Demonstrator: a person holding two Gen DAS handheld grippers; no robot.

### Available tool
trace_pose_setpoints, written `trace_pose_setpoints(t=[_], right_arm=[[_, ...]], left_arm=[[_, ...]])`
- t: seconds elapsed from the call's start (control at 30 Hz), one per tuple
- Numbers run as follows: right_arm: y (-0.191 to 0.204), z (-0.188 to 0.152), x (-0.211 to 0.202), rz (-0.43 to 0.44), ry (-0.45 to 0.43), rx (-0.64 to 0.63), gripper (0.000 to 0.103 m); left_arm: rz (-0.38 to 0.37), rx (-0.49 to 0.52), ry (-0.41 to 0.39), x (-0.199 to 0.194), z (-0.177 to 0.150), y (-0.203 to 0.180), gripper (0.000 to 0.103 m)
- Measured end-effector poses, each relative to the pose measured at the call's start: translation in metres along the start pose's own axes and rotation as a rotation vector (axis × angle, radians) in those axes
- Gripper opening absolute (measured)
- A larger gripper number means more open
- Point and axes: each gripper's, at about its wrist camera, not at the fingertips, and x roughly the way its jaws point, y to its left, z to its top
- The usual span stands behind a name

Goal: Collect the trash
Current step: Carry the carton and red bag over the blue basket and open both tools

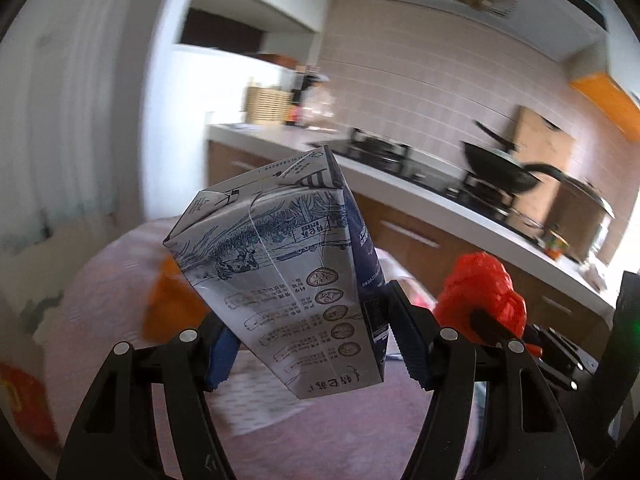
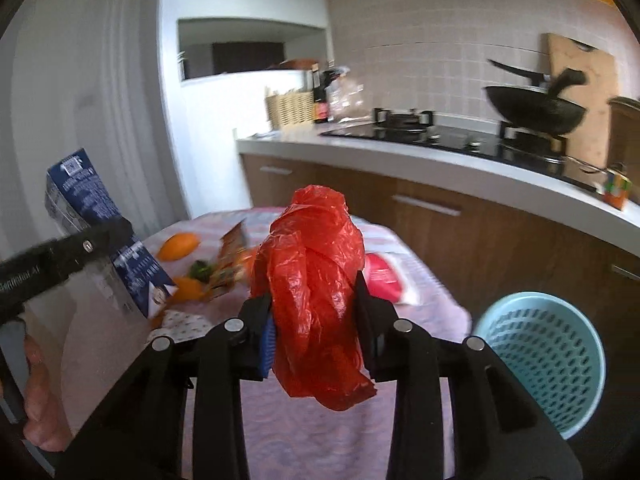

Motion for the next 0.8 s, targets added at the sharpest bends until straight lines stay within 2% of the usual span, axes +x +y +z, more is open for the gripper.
trace_pose_setpoints(t=[0.07,0.23,0.37,0.43,0.6,0.8], right_arm=[[-0.022,0.003,-0.008,0.005,-0.003,0.046,0.03],[-0.074,0.005,-0.037,-0.175,-0.079,0.058,0.03],[-0.118,0.002,-0.052,-0.268,-0.092,0.102,0.03],[-0.14,-0.003,-0.055,-0.354,-0.089,0.111,0.03],[-0.202,-0.029,-0.046,-0.453,-0.013,0.199,0.03],[-0.256,-0.069,-0.018,-0.488,0.117,0.287,0.031]], left_arm=[[-0.046,0.029,0.007,0.007,-0.001,-0.02,0.065],[-0.155,0.112,0.062,0.036,-0.003,-0.079,0.065],[-0.236,0.166,0.106,0.06,-0.006,-0.127,0.065],[-0.276,0.188,0.123,0.073,-0.008,-0.15,0.065],[-0.344,0.22,0.198,0.112,-0.025,-0.201,0.065],[-0.342,0.278,0.295,0.162,-0.061,-0.241,0.065]])
